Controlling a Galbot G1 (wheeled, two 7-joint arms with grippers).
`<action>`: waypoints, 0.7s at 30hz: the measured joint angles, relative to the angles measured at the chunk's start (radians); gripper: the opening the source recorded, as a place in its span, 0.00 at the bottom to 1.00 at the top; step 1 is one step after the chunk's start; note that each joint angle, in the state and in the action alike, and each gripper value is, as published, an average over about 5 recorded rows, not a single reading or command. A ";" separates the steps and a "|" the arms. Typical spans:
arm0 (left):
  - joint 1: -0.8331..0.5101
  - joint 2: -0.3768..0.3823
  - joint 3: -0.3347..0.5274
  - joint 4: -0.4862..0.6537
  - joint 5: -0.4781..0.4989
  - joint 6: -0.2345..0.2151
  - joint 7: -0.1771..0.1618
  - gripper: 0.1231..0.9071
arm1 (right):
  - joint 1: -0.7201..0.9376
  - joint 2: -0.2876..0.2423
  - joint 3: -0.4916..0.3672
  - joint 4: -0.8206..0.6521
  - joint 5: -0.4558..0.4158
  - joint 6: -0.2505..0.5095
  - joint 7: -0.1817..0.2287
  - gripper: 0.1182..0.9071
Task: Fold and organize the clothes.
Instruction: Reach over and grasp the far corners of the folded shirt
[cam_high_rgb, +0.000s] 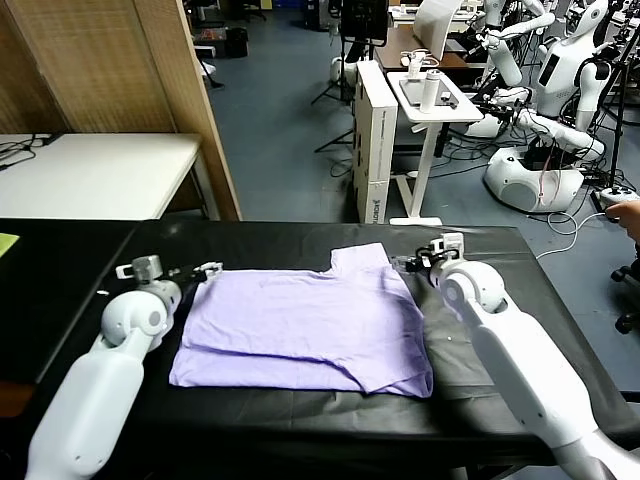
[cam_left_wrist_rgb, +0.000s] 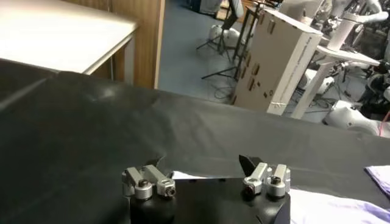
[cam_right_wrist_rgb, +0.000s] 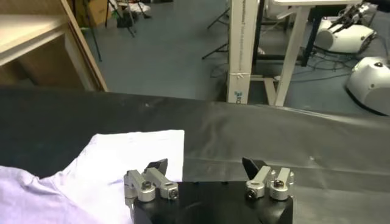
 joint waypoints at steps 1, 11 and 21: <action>0.000 -0.001 0.001 0.005 0.001 -0.001 0.001 1.00 | 0.004 0.004 -0.004 -0.008 -0.002 0.004 -0.002 1.00; 0.010 -0.007 0.003 0.029 0.013 -0.014 0.013 0.91 | 0.022 0.031 -0.032 -0.069 -0.046 0.029 -0.034 0.89; 0.021 -0.006 0.003 0.037 0.025 -0.021 0.025 0.70 | 0.023 0.043 -0.049 -0.084 -0.064 0.034 -0.051 0.64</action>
